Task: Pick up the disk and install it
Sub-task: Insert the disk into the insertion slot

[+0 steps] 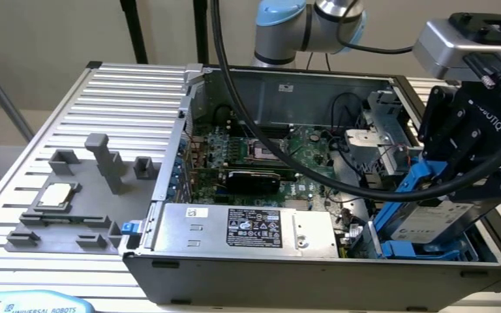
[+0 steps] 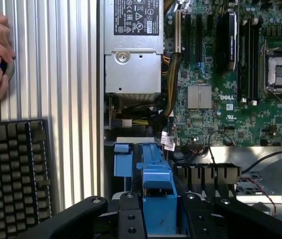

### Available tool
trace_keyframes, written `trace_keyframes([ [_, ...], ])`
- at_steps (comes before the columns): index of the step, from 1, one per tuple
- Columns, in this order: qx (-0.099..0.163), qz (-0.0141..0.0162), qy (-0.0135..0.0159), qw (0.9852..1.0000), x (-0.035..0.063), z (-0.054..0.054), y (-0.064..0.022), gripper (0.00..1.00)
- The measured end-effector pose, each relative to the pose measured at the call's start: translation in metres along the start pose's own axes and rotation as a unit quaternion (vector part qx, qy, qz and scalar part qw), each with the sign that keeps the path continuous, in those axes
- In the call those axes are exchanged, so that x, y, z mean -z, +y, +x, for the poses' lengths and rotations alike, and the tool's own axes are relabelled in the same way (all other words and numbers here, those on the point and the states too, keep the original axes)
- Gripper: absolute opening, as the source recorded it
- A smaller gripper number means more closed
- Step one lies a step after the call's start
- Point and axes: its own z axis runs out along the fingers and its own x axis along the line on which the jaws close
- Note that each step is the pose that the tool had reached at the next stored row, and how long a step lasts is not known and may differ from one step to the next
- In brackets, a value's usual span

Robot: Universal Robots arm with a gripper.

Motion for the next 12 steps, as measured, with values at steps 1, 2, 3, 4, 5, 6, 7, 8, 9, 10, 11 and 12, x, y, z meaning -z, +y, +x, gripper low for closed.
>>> trace_keyframes([
  [1, 0.000, 0.0000, 0.0001, 1.0000, -0.0003, 0.0000, 0.0007, 0.33],
  [2, 0.000, 0.0000, 0.0000, 1.0000, -0.0006, 0.0000, 0.0011, 0.33],
  [3, 0.000, 0.0000, 0.0000, 1.0000, -0.0011, -0.0001, 0.0012, 0.33],
  [4, 0.001, 0.0000, 0.0001, 1.0000, -0.0014, -0.0001, 0.0012, 0.33],
  [5, 0.001, 0.0000, 0.0001, 1.0000, -0.0018, -0.0002, 0.0012, 0.33],
  [6, 0.001, 0.0000, 0.0001, 1.0000, -0.0021, -0.0002, 0.0012, 0.33],
  [7, 0.001, 0.0000, 0.0001, 1.0000, -0.0024, -0.0003, 0.0013, 0.33],
  [8, 0.001, 0.0000, 0.0001, 1.0000, -0.0027, -0.0003, 0.0012, 0.33],
  [9, 0.001, 0.0000, 0.0000, 1.0000, -0.0031, -0.0004, 0.0012, 0.33],
  [10, 0.002, -0.0001, 0.0000, 1.0000, -0.0034, -0.0005, 0.0012, 0.33],
  [11, 0.002, -0.0001, 0.0000, 1.0000, -0.0037, -0.0006, 0.0012, 0.33],
  [12, 0.002, -0.0001, 0.0001, 1.0000, -0.0038, -0.0006, 0.0012, 0.33],
])
